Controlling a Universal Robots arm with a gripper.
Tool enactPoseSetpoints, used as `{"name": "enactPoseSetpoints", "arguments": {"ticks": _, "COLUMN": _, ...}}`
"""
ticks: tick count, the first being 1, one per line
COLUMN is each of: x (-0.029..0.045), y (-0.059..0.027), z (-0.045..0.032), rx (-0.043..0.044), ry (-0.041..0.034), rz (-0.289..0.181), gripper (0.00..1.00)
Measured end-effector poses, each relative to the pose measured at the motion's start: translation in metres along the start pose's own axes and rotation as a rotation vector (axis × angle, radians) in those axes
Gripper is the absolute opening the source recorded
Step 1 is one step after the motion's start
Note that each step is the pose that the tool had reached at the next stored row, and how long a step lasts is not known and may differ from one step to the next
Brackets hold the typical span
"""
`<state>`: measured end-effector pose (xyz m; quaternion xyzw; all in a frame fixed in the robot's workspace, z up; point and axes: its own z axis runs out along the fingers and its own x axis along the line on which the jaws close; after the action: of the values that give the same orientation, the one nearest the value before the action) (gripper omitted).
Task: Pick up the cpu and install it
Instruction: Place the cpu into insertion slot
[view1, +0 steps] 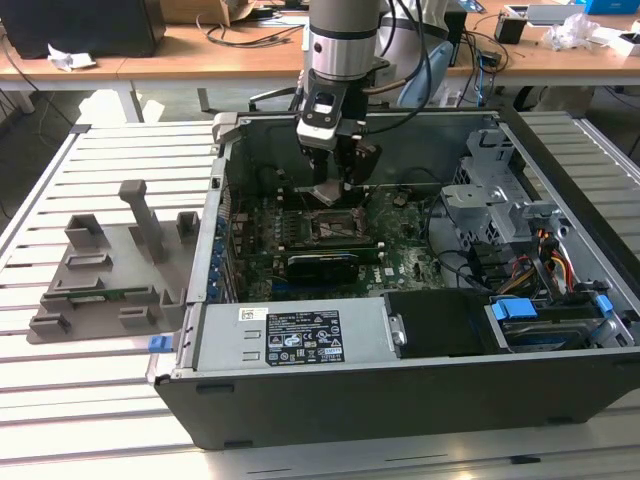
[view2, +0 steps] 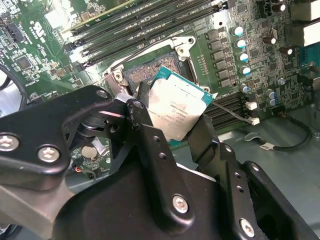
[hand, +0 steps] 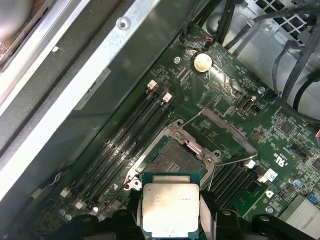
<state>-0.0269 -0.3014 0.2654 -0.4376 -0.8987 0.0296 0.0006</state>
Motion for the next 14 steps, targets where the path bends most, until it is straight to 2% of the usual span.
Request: {"name": "enactPoseSetpoints", "arguments": {"ticks": 14, "x": 0.0, "y": 0.0, "z": 0.0, "rx": 0.0024, "ry": 0.0029, "rz": 0.07, "gripper": 0.55}}
